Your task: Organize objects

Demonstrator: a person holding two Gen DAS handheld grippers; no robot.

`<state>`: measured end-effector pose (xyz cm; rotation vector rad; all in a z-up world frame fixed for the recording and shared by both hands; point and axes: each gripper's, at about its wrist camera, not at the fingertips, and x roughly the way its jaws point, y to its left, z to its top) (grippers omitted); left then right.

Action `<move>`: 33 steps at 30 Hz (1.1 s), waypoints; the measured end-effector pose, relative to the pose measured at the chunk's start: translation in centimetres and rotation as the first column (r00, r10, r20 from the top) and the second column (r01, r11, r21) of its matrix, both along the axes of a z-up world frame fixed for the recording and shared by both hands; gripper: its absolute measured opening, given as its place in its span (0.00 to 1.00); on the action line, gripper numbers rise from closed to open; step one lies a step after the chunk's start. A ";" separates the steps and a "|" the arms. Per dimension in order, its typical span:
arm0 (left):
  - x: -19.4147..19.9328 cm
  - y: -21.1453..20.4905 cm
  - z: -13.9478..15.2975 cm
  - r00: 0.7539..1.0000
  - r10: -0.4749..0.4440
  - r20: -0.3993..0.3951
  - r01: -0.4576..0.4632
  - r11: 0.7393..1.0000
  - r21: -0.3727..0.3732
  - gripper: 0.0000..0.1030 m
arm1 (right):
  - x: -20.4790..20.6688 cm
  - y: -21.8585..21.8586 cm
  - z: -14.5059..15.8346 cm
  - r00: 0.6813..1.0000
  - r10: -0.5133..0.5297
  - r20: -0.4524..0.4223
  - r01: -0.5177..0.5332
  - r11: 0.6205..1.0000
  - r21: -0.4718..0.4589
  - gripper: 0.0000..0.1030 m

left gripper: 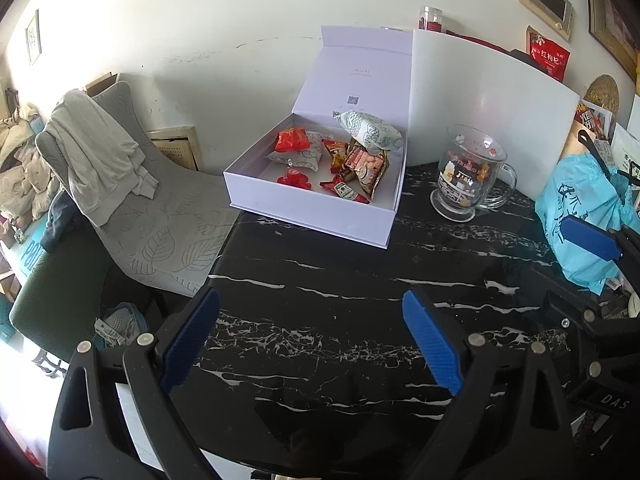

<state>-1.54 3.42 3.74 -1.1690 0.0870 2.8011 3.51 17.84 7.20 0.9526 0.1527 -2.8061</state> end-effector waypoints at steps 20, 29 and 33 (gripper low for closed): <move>0.5 0.6 -0.6 1.000 -0.015 0.009 0.015 0.999 -0.032 0.90 | -0.1 -0.3 -0.6 1.000 0.002 0.021 -0.002 1.000 0.017 0.75; 0.4 0.6 -1.2 1.000 -0.009 0.027 0.010 0.999 -0.038 0.90 | -0.2 -0.4 -0.8 1.000 0.004 0.029 -0.004 1.000 0.019 0.75; 0.3 0.5 -1.4 0.999 -0.010 0.036 0.012 0.999 -0.037 0.90 | -0.3 -0.4 -0.9 0.999 0.005 0.033 -0.005 1.000 0.018 0.75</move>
